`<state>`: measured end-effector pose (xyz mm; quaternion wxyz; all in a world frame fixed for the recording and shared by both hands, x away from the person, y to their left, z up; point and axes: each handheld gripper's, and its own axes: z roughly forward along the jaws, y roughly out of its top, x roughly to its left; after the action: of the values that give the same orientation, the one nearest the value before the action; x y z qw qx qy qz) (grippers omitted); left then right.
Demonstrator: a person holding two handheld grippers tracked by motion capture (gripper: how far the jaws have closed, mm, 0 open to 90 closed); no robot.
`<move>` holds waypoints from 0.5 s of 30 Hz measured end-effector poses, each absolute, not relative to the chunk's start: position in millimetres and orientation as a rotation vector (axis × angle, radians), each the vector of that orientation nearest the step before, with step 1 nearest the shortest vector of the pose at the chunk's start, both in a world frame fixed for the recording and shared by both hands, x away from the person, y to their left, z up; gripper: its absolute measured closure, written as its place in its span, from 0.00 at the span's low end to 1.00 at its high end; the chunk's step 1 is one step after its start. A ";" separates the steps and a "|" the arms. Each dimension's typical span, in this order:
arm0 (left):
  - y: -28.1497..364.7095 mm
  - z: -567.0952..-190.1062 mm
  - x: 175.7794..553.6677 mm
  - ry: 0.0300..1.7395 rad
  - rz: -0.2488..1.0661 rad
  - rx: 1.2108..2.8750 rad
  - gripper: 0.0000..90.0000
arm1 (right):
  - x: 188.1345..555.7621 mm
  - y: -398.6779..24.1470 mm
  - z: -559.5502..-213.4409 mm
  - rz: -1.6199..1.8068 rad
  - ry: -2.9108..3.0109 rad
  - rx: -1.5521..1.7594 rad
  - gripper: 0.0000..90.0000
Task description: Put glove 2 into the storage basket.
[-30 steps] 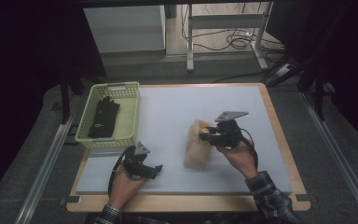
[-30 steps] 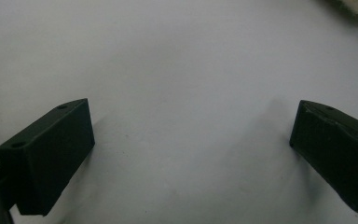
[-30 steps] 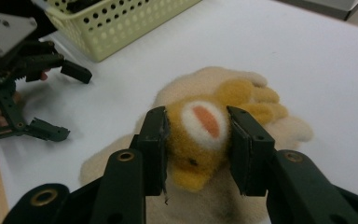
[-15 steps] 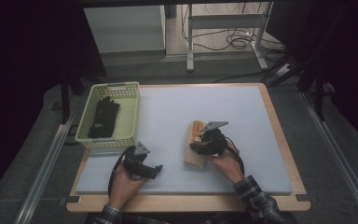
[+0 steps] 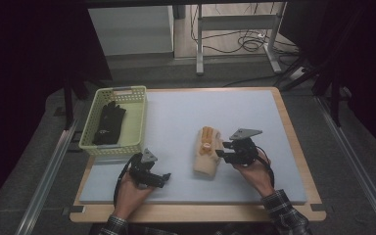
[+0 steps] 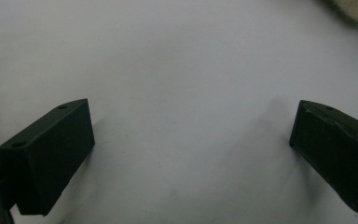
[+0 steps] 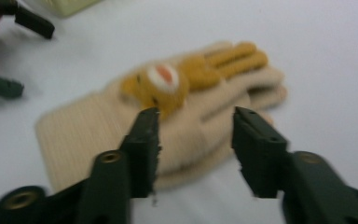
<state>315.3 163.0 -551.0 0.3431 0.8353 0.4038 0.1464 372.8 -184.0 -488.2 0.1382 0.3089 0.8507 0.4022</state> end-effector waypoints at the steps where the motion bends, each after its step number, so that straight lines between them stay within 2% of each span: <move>1: 163.0 -551.0 315.3 1.050 0.381 2.171 0.00 | 369.9 -190.3 -494.1 1.166 2.484 0.901 0.77; 2: 163.0 -551.0 315.3 1.050 0.381 2.171 0.00 | 369.9 -190.3 -494.1 1.166 2.484 0.901 0.77; 3: 163.0 -551.1 315.3 1.050 0.381 2.171 0.00 | 367.3 -195.4 -499.8 1.171 2.504 0.914 0.84; 4: 163.0 -551.1 315.3 1.050 0.381 2.171 0.00 | 367.3 -195.4 -499.8 1.171 2.504 0.914 0.84; 5: 163.0 -551.0 315.3 1.050 0.381 2.171 0.00 | 364.5 -198.7 -505.3 1.184 2.522 0.928 0.91; 6: 163.0 -551.1 315.3 1.050 0.381 2.171 0.00 | 364.5 -198.7 -505.3 1.184 2.522 0.928 0.91; 7: 163.0 -551.1 315.3 1.049 0.381 2.171 0.00 | 361.2 -199.6 -510.5 1.185 2.538 0.930 0.97; 15: 163.0 -551.1 315.2 1.049 0.382 2.171 0.00 | 354.4 -189.8 -526.2 1.155 2.592 0.891 0.98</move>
<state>315.2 163.0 -551.1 0.3432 0.8352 0.4038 0.1468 354.4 -189.8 -526.2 0.0835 0.2985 0.8684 0.3871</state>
